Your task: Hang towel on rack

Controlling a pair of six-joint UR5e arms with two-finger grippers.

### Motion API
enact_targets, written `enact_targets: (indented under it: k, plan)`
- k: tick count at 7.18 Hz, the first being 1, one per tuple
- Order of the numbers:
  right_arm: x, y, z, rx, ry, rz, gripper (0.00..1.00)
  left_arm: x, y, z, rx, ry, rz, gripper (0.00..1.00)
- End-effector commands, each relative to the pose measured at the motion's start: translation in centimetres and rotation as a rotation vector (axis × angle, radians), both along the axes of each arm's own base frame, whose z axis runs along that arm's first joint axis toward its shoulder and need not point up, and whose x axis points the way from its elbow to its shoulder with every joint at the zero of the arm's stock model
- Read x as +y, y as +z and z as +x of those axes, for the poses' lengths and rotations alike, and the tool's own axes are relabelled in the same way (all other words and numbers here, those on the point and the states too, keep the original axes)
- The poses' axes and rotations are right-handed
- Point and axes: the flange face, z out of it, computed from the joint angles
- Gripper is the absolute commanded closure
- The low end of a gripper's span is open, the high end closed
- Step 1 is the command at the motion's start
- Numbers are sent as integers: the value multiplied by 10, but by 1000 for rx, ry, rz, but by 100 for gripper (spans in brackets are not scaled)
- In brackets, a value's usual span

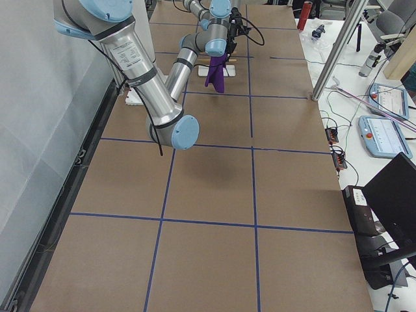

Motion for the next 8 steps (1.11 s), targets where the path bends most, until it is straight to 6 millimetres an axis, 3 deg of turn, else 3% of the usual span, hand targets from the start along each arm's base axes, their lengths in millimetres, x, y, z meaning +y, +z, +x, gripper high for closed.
enact_targets:
  k: [1,2,3,4,5,8]
  plan:
    - [0,0,1,0,-3,-1,100,4,5,-5,1,0,2,100]
    - [0,-1,1,-2,-3,1,100,6,3,-8,6,0,6,100]
    - [1,-2,3,-4,2,1,100,6,11,-10,-5,5,-8,93]
    - [-1,2,4,1,8,-5,100,9,18,-17,-19,2,-25,13]
    - [-3,3,4,7,17,-14,100,11,12,-20,-29,-2,-51,5]
    - [-15,3,8,57,86,-59,100,20,-5,-28,-27,-14,-150,5]
